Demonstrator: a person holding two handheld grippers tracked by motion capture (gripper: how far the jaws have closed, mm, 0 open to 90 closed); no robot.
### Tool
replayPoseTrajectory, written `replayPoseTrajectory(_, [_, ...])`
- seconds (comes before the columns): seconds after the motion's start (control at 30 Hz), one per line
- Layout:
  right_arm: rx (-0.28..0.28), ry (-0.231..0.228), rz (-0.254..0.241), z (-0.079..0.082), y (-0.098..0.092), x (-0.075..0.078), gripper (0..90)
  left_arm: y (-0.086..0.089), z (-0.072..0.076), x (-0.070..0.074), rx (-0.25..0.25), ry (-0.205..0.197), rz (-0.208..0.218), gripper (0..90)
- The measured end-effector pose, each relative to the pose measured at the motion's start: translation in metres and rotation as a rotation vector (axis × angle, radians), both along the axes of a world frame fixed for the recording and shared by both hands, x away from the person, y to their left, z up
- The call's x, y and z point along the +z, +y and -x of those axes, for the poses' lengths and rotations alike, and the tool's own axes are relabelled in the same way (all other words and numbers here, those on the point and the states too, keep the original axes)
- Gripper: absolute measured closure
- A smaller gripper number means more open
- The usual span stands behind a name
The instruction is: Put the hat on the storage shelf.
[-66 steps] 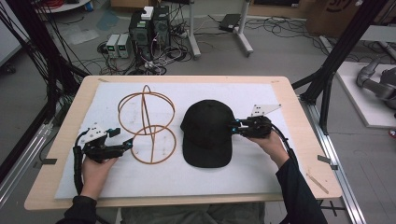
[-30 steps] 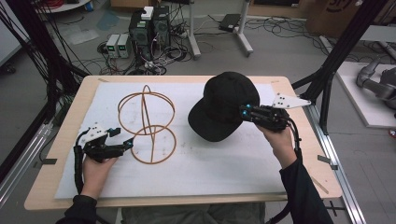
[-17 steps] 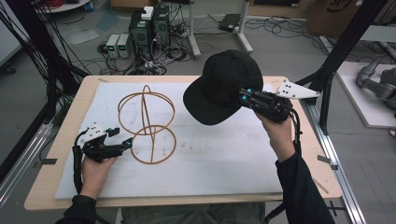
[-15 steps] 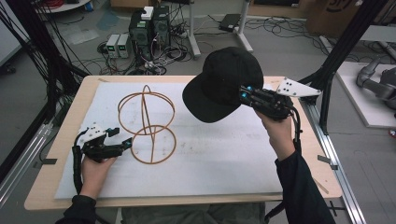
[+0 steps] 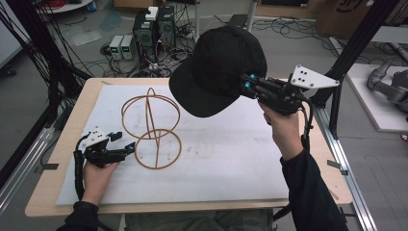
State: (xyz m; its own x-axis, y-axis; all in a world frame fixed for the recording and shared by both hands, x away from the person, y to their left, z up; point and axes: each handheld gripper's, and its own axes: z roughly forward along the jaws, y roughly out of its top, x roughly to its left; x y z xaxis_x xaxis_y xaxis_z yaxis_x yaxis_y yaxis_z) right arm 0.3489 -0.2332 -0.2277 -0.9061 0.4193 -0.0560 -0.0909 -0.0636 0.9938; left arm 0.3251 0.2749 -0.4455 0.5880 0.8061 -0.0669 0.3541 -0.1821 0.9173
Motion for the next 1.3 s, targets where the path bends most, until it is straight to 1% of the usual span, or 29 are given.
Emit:
replayPoseTrajectory(0.03, [0.015,-0.005,-0.009,0.001,0.003,0.003,88.7,0.0,0.0,0.0,0.0,0.0,-0.002,26.6])
replayPoseTrajectory(0.07, [0.054,-0.009,-0.018,0.003,0.011,0.007,88.7,0.0,0.0,0.0,0.0,0.0,-0.002,26.6])
replayPoseTrajectory(0.1, [0.071,-0.01,-0.026,0.004,0.015,0.008,88.7,0.0,0.0,0.0,0.001,-0.001,-0.002,26.6])
replayPoseTrajectory(0.13, [0.071,-0.01,-0.026,0.004,0.015,0.008,88.7,0.0,0.0,0.0,0.0,-0.003,-0.004,26.6])
replayPoseTrajectory(0.17, [0.106,-0.006,-0.029,0.004,0.025,0.01,88.7,0.0,0.0,0.0,0.001,-0.003,-0.003,26.6])
replayPoseTrajectory(0.2, [0.119,0.001,-0.03,0.005,0.03,0.01,88.7,0.0,0.0,0.0,0.002,-0.004,-0.003,26.5])
replayPoseTrajectory(0.23, [0.119,0.001,-0.03,0.005,0.03,0.01,88.7,0.0,0.0,0.0,0.003,-0.004,-0.004,26.5])
replayPoseTrajectory(0.3, [0.148,0.0,-0.034,0.004,0.04,0.01,88.7,0.001,0.001,0.001,0.011,-0.009,-0.015,26.6])
replayPoseTrajectory(0.37, [0.172,-0.002,-0.039,0.003,0.051,0.008,88.7,0.001,0.002,0.002,0.026,-0.019,-0.024,26.6])
replayPoseTrajectory(0.43, [0.189,0.0,-0.032,0.003,0.062,0.005,88.7,0.003,0.003,0.003,0.049,-0.028,-0.035,27.1])
replayPoseTrajectory(0.47, [0.2,0.002,-0.028,0.002,0.067,0.004,88.7,0.004,0.004,0.004,0.062,-0.033,-0.037,27.1])
replayPoseTrajectory(0.6, [0.231,0.01,0.003,-0.001,0.087,-0.004,88.6,0.011,0.009,0.007,0.133,-0.06,-0.024,27.3])
replayPoseTrajectory(0.73, [0.265,0.021,0.025,-0.001,0.103,-0.011,88.6,0.02,0.011,0.009,0.161,-0.069,-0.014,27.1])
replayPoseTrajectory(0.87, [0.288,0.026,0.04,-0.001,0.113,-0.017,88.6,0.026,0.012,0.009,0.166,-0.066,-0.007,26.9])
replayPoseTrajectory(1.07, [0.308,0.036,0.071,-0.002,0.125,-0.023,88.5,0.027,0.011,0.008,0.164,-0.059,-0.004,26.8])
replayPoseTrajectory(1.2, [0.314,0.046,0.103,-0.003,0.133,-0.029,88.5,0.026,0.011,0.008,0.162,-0.061,-0.006,26.7])
replayPoseTrajectory(1.3, [0.328,0.065,0.14,-0.005,0.139,-0.034,88.3,0.026,0.011,0.007,0.164,-0.059,0.001,26.8])
